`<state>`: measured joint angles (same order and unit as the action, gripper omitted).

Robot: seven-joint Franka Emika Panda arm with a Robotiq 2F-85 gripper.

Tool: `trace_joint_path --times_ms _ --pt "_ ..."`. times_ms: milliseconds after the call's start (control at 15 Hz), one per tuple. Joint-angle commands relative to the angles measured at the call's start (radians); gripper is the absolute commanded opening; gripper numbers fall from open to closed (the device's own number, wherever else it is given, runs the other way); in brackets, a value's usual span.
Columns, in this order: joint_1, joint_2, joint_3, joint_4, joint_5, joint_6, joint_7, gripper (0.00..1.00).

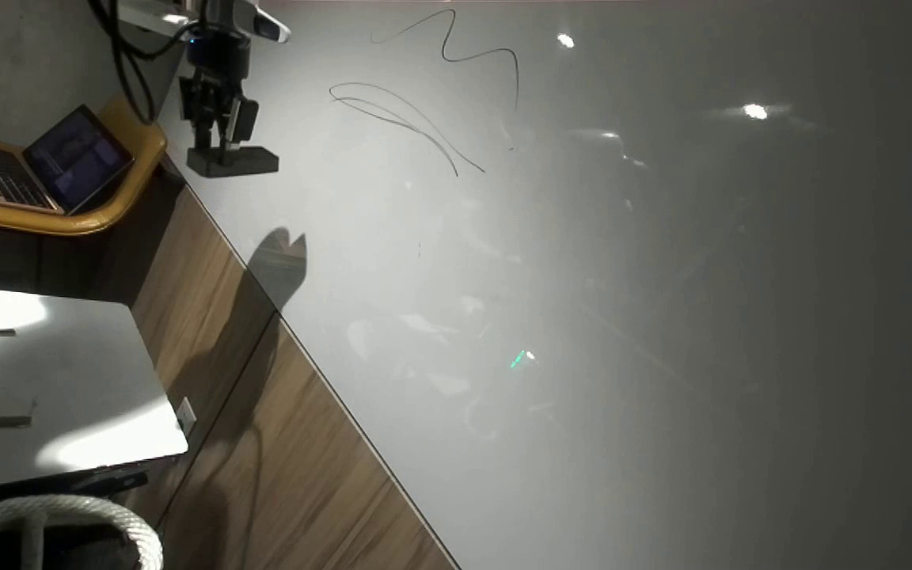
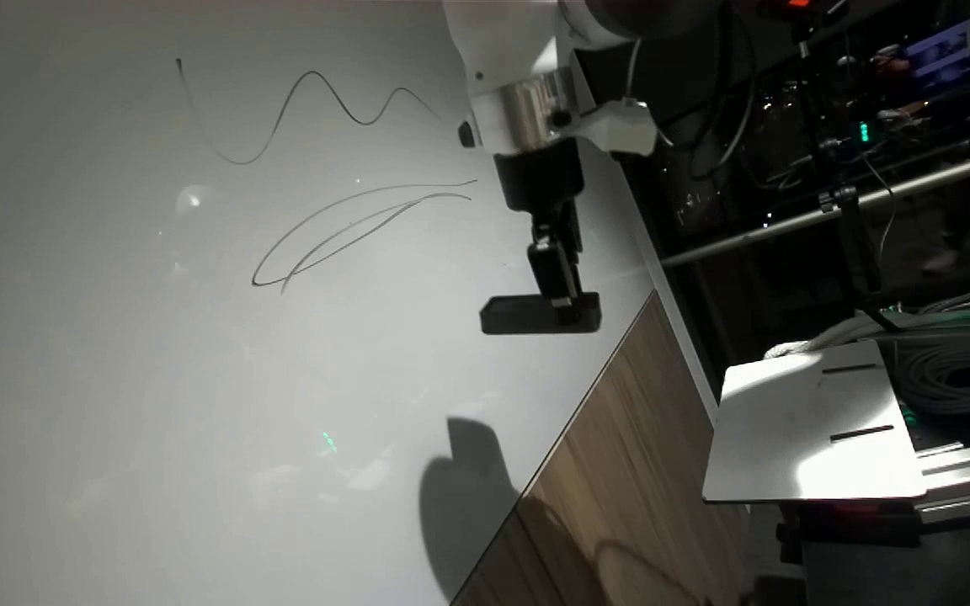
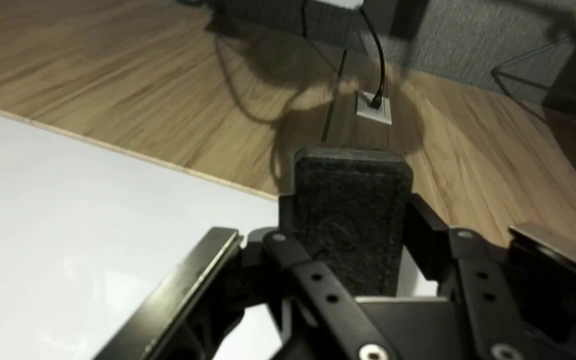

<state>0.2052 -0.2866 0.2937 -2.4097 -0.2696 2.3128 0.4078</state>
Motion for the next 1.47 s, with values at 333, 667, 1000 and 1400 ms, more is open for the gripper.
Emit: trace_joint_path --times_ms 333,667,1000,1400 --pt "-0.038 0.120 0.072 0.468 -0.166 -0.137 0.009 0.29" --pt "0.006 0.191 0.101 0.654 -0.232 -0.175 0.017 0.29" --pt "0.035 0.228 0.098 0.740 -0.277 -0.184 0.013 0.29" --pt "0.018 0.223 0.051 0.791 -0.352 -0.202 -0.009 0.29"
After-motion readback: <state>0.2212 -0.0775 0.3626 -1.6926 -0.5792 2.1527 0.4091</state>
